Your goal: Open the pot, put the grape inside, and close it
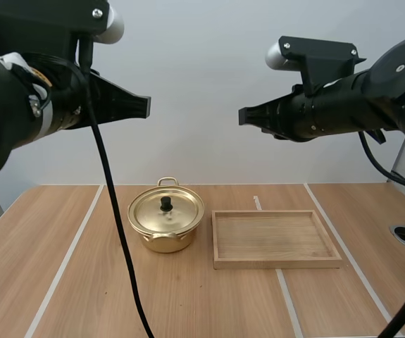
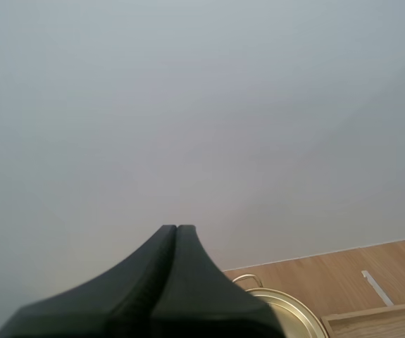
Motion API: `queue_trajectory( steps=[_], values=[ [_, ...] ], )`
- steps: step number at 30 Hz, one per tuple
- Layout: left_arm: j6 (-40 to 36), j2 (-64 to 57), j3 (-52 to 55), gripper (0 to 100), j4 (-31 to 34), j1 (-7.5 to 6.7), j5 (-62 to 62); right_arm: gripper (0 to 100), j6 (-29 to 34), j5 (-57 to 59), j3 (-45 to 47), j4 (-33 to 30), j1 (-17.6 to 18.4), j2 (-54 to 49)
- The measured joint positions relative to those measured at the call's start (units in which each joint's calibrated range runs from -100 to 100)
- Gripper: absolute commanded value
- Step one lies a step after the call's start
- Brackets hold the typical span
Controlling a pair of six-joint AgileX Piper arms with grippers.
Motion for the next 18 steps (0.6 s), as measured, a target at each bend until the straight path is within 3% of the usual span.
queue_trajectory(
  steps=[9,18],
  values=[
    [-3.32,-6.39,5.17,0,2.29,0.0,1.16,0,-2.26,-3.57,9.86,0.36,0.0,-10.46],
    [-3.42,-17.77,18.48,0,2.5,0.0,1.25,0,-2.54,-4.33,19.28,0.36,0.0,-24.41]
  ],
)
